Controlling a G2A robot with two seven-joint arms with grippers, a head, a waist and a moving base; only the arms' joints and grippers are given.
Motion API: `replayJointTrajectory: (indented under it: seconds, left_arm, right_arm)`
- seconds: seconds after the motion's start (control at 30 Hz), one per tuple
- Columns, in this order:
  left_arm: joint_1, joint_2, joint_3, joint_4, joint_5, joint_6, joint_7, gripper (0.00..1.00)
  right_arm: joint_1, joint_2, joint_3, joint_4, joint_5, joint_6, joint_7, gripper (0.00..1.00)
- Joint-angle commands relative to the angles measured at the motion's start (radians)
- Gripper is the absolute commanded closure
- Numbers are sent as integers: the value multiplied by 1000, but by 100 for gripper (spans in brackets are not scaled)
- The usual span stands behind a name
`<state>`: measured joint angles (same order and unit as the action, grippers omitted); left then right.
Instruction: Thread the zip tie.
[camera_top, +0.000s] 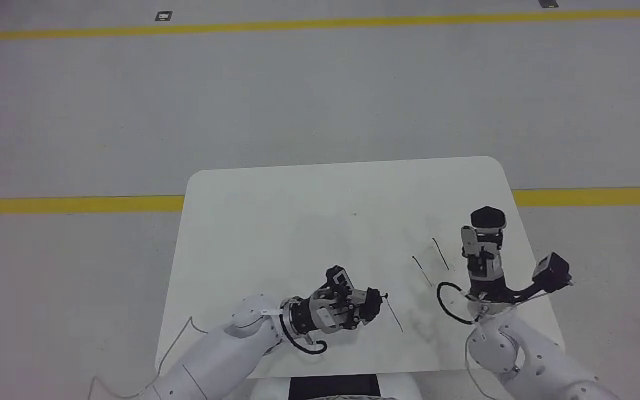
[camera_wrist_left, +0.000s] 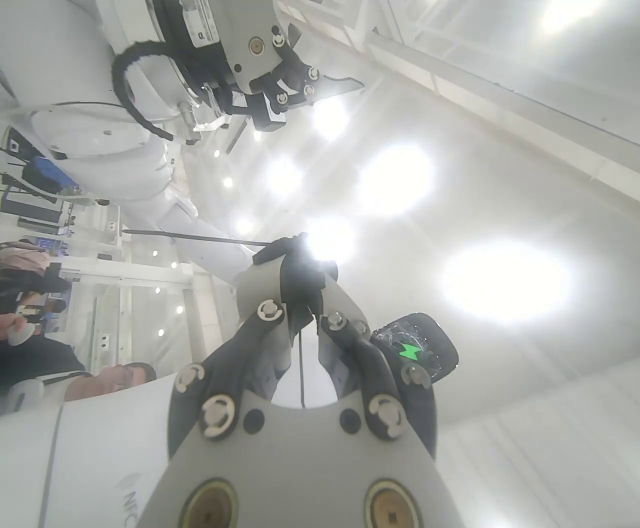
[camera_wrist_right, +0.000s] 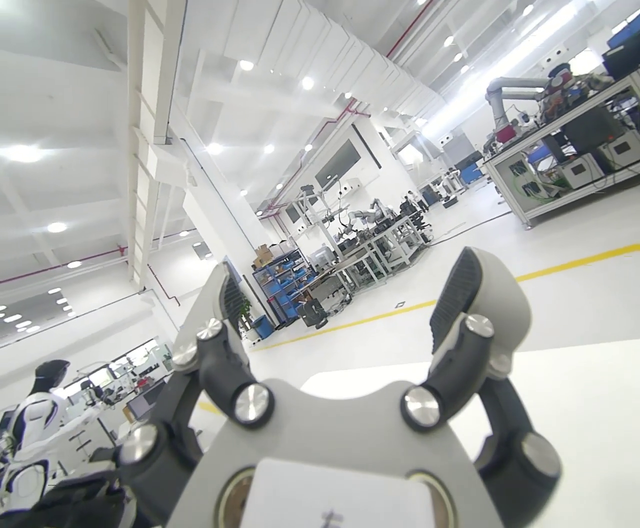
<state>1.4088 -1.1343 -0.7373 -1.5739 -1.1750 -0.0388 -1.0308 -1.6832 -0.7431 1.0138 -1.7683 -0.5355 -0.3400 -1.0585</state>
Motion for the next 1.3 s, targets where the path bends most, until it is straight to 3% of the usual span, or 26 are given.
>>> replayJointTrajectory:
  seconds: [0.0,0.23,0.4,0.7,0.83,1.03,1.27]
  left_arm:
    - [0,0,0,0,0,0,0,100]
    - [0,0,0,0,0,0,0,100]
    - [0,0,0,0,0,0,0,100]
    - [0,0,0,0,0,0,0,100]
    - [0,0,0,0,0,0,0,100]
    - [0,0,0,0,0,0,0,100]
    - [0,0,0,0,0,0,0,100]
  right_arm:
    - [-13,17,12,-19,21,0,21,0]
    - [-52,77,35,-79,64,0,53,0]
    - [-58,111,10,-150,159,0,132,0]
    - [-58,111,10,-150,159,0,132,0]
    - [-43,99,21,-175,305,0,194,0]
    - [-51,101,87,-202,522,0,349,0]
    - [-96,91,202,-247,720,0,616,0]
